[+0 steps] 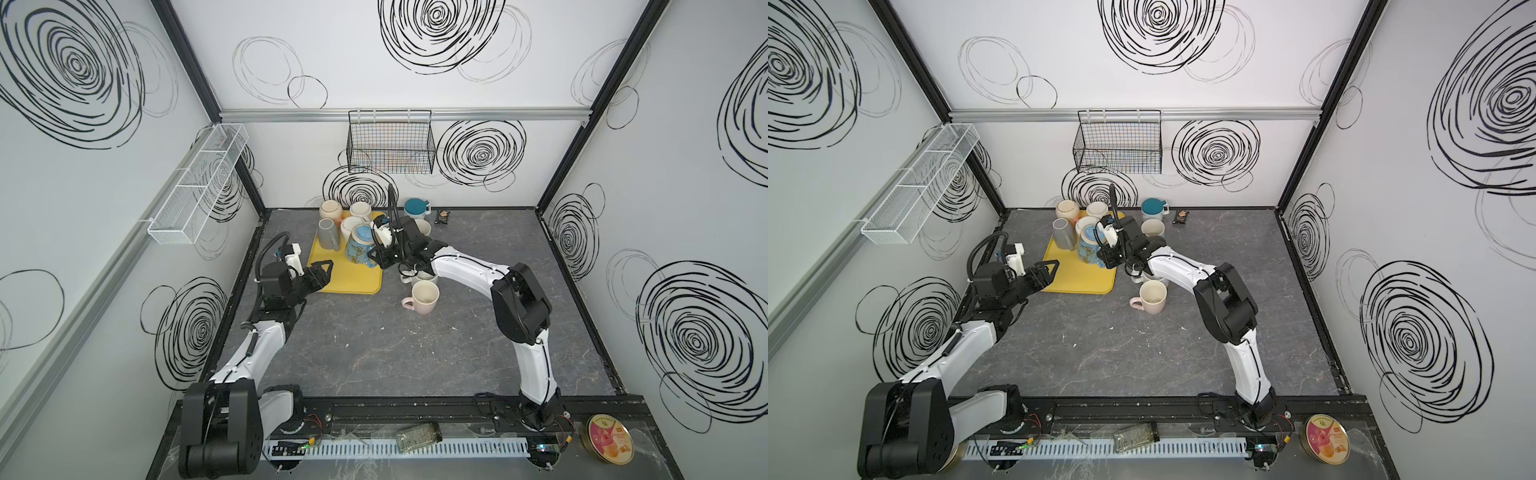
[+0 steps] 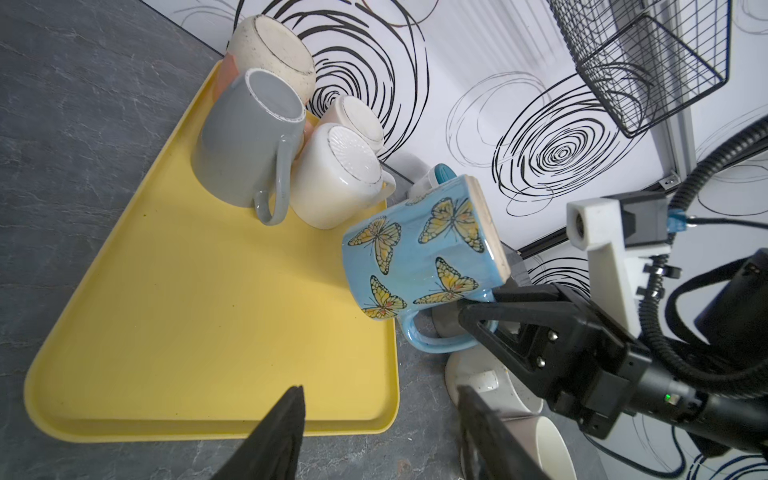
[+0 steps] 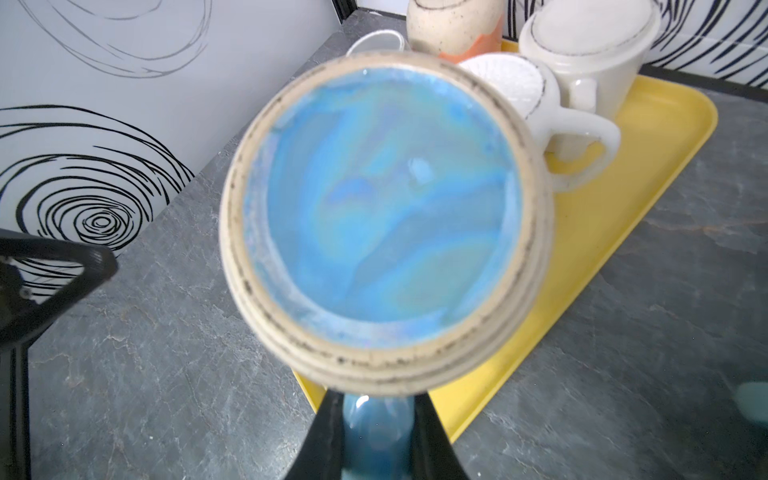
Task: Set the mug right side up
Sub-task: 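Lift the butterfly mug with the right gripper toward the left gripper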
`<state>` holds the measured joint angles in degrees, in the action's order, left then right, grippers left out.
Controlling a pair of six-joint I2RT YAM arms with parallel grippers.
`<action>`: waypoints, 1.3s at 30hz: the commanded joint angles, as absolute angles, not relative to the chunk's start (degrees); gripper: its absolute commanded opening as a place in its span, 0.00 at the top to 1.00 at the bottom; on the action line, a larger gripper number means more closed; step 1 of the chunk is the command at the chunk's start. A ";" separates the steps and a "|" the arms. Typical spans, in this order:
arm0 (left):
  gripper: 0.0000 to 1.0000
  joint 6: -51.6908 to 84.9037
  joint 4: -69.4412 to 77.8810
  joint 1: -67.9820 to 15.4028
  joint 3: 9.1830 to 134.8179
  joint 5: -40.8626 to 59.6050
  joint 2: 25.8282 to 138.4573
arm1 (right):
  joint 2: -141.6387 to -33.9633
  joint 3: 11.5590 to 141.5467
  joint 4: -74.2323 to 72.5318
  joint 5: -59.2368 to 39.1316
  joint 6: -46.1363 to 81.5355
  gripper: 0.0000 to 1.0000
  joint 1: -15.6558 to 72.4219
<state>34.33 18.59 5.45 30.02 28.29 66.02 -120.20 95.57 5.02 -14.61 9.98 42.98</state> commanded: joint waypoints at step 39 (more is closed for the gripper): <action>0.39 34.10 -9.65 -7.64 47.22 -3.11 67.78 | -119.50 95.38 -0.55 -26.94 19.29 0.54 44.88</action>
